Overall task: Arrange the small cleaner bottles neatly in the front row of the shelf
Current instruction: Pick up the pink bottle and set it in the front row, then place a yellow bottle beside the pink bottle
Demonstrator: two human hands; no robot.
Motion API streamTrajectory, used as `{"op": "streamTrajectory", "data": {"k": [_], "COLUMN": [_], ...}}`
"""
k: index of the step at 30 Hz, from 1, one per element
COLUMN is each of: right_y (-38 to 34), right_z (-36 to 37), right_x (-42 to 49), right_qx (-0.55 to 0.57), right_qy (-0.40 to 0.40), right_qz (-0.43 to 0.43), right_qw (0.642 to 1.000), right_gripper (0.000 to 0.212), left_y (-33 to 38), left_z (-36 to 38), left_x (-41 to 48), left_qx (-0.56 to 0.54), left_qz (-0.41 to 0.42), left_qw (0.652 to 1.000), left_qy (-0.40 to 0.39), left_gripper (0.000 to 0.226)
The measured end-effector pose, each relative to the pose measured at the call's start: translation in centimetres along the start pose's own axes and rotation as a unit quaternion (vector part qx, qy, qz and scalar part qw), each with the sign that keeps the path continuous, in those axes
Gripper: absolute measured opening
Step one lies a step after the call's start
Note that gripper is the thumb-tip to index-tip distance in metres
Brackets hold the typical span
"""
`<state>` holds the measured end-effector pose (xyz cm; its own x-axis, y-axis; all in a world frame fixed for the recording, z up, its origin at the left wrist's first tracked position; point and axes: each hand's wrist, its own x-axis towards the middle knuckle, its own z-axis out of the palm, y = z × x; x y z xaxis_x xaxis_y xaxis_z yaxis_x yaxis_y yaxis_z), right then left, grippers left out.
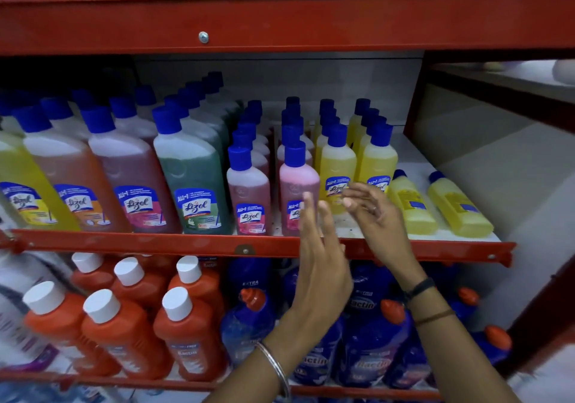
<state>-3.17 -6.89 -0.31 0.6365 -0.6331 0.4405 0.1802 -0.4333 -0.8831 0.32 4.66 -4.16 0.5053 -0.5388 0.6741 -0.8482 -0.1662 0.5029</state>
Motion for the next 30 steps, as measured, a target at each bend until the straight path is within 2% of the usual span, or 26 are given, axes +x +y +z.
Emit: {"op": "streamTrajectory", "data": {"k": [2, 5, 8, 10, 14, 17, 19, 21, 22, 24, 27, 30], "right_y": [0.2, 1.7, 3.5, 3.5, 2.1, 1.9, 2.0, 2.0, 1.9, 1.5, 0.4, 0.2], "right_z": [-2.7, -7.0, -9.5, -9.8, -10.4, -11.4, -11.6, -11.8, -11.9, -11.9, -11.0, -9.5], "right_x": [0.0, 1.2, 2.9, 3.4, 3.7, 3.1, 2.2, 1.7, 1.6, 1.5, 1.1, 0.7], "right_qx": [-0.024, -0.171, -0.321, -0.353, -0.325, -0.278, -0.223, -0.166, -0.150, -0.133, -0.107, -0.099], "right_qy": [0.072, 0.135, 0.092, 0.060, 0.024, 0.030, 0.037, 0.035, 0.031, 0.036, 0.022, 0.003], "right_qz": [-0.004, 0.058, 0.148, 0.204, 0.238, 0.248, 0.231, 0.206, 0.187, 0.155, 0.100, 0.054], "right_qw": [0.997, 0.974, 0.931, 0.911, 0.915, 0.927, 0.946, 0.964, 0.970, 0.978, 0.989, 0.994], "right_gripper": [0.023, 0.028, 0.037, 0.034, 0.024, 0.037, 0.032, 0.016, 0.015, 0.029, 0.034, 0.040], "left_y": [1.8, 3.8, 4.8, 5.7, 6.5, 5.3, 4.8, 4.8, 5.0, 5.4, 5.1, 4.4], "left_z": [0.8, 3.3, 6.5, 8.0, 9.2, 9.6, 9.4, 8.8, 8.3, 7.4, 6.2, 4.8], "left_x": [0.5, 3.3, 6.9, 8.7, 10.3, 10.4, 10.0, 9.4, 9.2, 8.9, 8.4, 7.4], "left_qx": [-0.034, -0.101, -0.089, -0.076, -0.062, -0.091, -0.118, -0.152, -0.164, -0.171, -0.144, -0.127], "left_qz": [0.053, 0.014, -0.081, -0.138, -0.191, -0.221, -0.214, -0.194, -0.184, -0.167, -0.146, -0.123], "left_qw": [0.998, 0.989, 0.966, 0.951, 0.944, 0.937, 0.938, 0.943, 0.945, 0.951, 0.968, 0.979], "left_qy": [-0.026, -0.110, -0.230, -0.265, -0.261, -0.253, -0.247, -0.226, -0.215, -0.193, -0.142, -0.099], "left_gripper": [0.066, 0.060, 0.041, 0.028, 0.019, 0.014, 0.007, 0.018, 0.025, 0.036, 0.055, 0.058]}}
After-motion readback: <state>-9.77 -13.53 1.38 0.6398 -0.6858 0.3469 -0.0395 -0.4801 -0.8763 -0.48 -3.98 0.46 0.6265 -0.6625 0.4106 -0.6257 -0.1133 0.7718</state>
